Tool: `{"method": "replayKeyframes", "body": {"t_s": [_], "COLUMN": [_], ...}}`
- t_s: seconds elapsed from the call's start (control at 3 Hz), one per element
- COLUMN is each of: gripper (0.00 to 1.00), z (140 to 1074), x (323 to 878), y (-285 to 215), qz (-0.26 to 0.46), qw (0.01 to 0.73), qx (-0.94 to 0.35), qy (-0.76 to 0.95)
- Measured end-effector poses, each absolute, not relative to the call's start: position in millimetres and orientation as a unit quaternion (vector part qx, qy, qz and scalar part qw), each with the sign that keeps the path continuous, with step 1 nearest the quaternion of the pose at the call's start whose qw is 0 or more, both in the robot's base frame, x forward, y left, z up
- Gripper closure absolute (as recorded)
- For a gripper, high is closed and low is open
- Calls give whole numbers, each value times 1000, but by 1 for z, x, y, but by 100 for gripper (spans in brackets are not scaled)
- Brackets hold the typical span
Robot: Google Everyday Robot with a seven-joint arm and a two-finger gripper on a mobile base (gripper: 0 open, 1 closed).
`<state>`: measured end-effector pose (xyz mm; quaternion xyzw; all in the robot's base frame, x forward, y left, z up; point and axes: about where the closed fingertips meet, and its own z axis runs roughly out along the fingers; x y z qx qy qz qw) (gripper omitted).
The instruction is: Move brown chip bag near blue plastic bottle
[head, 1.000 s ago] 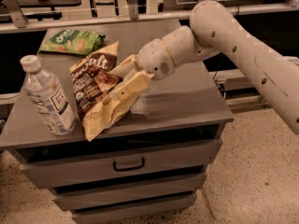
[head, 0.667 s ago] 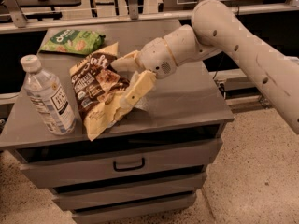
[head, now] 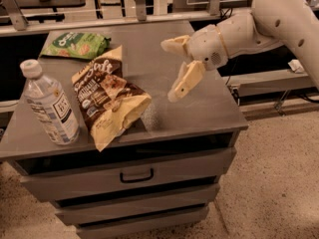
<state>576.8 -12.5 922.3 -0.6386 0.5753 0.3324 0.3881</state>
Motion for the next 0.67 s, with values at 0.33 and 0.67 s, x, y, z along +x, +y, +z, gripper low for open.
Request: {"method": "replayKeyframes", "body": {"t_s": [0.33,0.67], "gripper": [0,0], "z": [949,961], "x": [602,609], "y": [-94,-109], "qz": [263,248], "qw": [435,449], "qx": [-609,-602], "qy": [609,612]}}
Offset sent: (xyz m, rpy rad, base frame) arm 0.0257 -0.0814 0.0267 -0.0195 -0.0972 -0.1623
